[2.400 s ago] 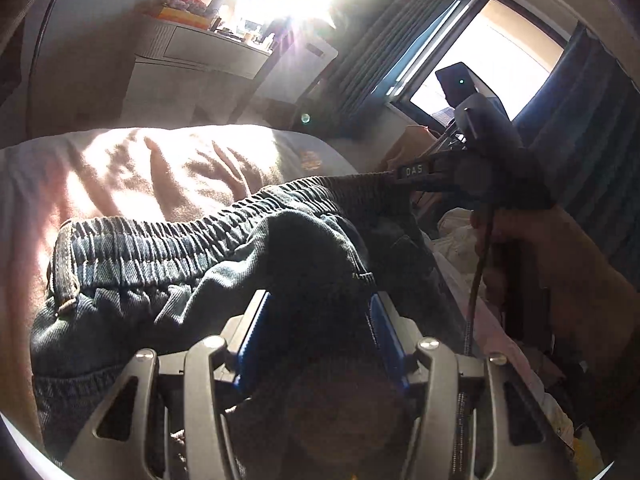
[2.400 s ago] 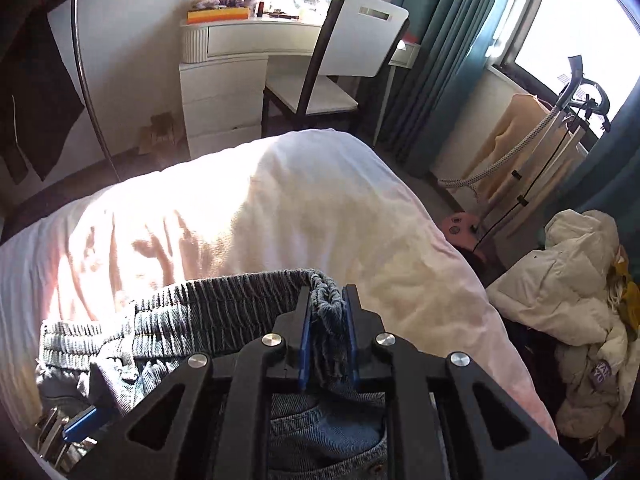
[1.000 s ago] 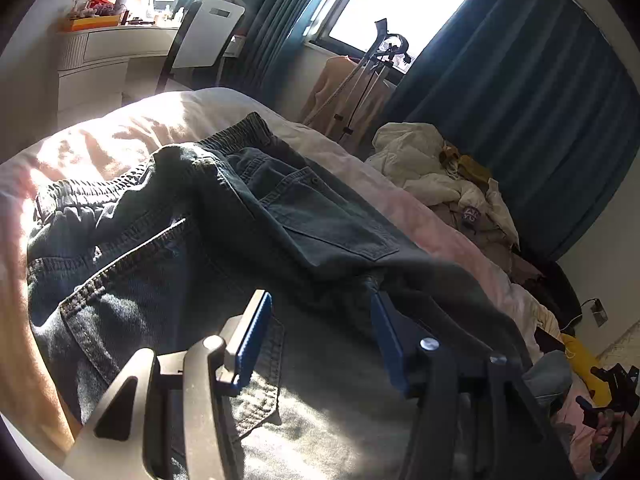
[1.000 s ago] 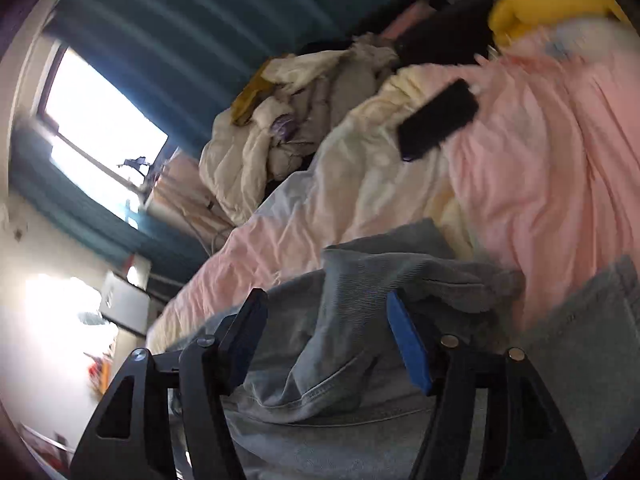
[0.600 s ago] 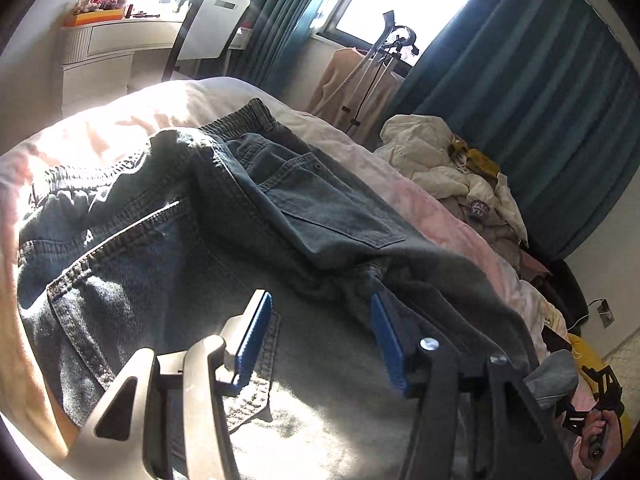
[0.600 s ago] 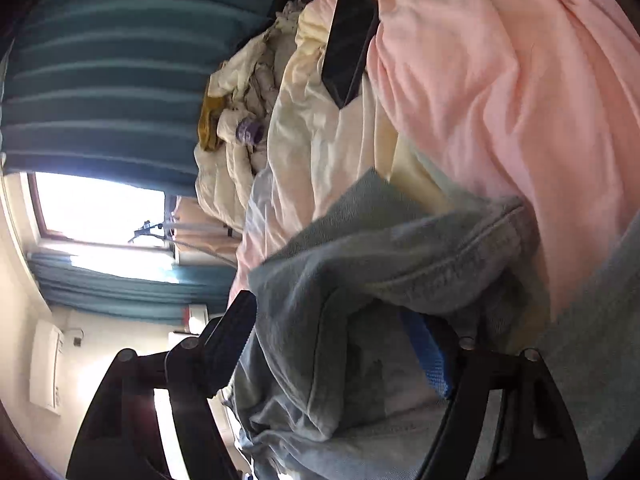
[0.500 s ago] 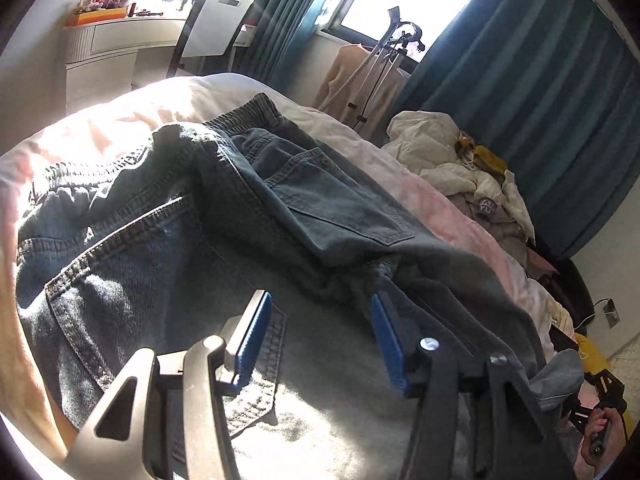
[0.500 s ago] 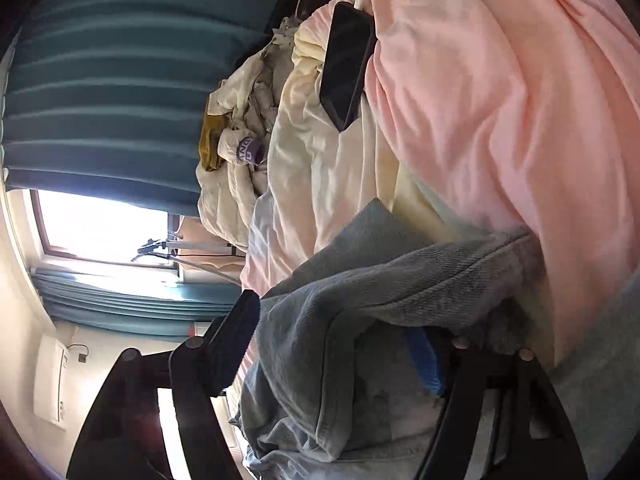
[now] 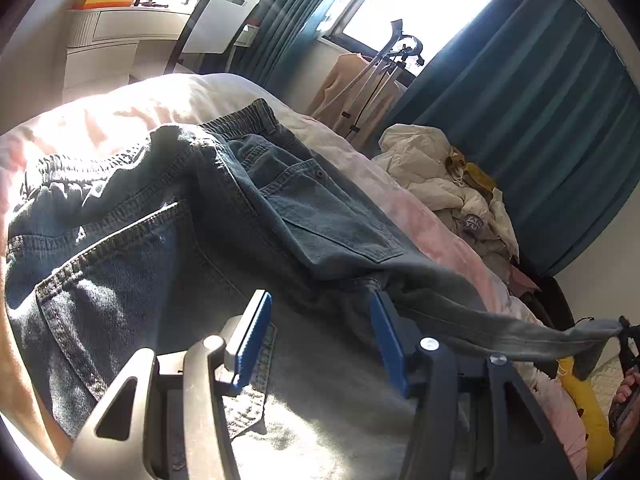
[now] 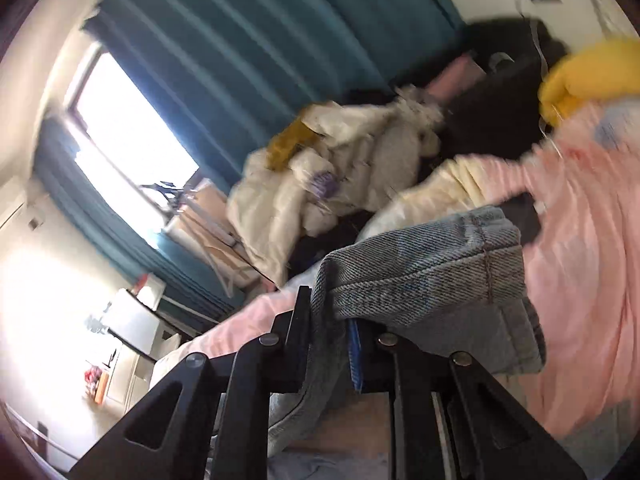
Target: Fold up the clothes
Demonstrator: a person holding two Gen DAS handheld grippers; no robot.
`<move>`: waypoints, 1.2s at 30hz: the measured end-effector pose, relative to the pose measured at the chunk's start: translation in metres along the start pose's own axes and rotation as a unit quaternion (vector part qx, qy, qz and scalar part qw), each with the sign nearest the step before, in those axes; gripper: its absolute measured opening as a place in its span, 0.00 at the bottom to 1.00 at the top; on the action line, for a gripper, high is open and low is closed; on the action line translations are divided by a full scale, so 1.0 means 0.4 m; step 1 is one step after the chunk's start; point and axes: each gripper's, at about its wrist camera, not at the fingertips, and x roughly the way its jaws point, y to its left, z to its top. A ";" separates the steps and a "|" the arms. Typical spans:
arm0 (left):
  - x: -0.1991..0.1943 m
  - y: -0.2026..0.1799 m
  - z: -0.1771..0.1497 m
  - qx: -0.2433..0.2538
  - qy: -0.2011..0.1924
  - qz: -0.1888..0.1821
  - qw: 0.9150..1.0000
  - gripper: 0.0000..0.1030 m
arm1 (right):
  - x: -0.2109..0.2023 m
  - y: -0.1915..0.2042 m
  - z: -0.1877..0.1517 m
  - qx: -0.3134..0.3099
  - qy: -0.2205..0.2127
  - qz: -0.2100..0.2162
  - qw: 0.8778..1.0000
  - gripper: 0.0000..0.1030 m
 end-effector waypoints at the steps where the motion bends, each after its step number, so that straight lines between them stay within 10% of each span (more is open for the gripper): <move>1: -0.001 0.001 0.001 -0.002 0.001 -0.002 1.000 0.51 | -0.028 0.046 0.017 -0.040 -0.026 0.024 0.999 0.15; 8: 0.003 -0.007 -0.004 -0.001 0.014 -0.010 1.000 0.51 | -0.066 -0.071 -0.125 0.016 0.024 -0.084 0.996 0.15; 14: -0.001 -0.004 -0.015 -0.003 0.029 -0.012 1.000 0.51 | -0.008 -0.367 -0.343 0.227 0.196 -0.164 0.940 0.15; 19: -0.016 0.002 -0.014 -0.009 0.025 -0.012 1.000 0.51 | -0.043 -0.414 -0.361 0.306 0.157 -0.111 0.932 0.22; 24: -0.008 0.013 -0.015 -0.025 0.031 -0.015 0.999 0.51 | -0.049 -0.427 -0.369 0.332 0.135 -0.092 0.929 0.54; 31: 0.002 0.002 -0.015 -0.015 0.030 -0.009 0.999 0.51 | -0.031 -0.493 -0.369 0.395 0.090 -0.078 0.911 0.54; 36: 0.012 -0.003 -0.019 -0.006 0.040 -0.004 0.999 0.51 | 0.012 -0.495 -0.335 0.331 0.109 -0.133 0.928 0.20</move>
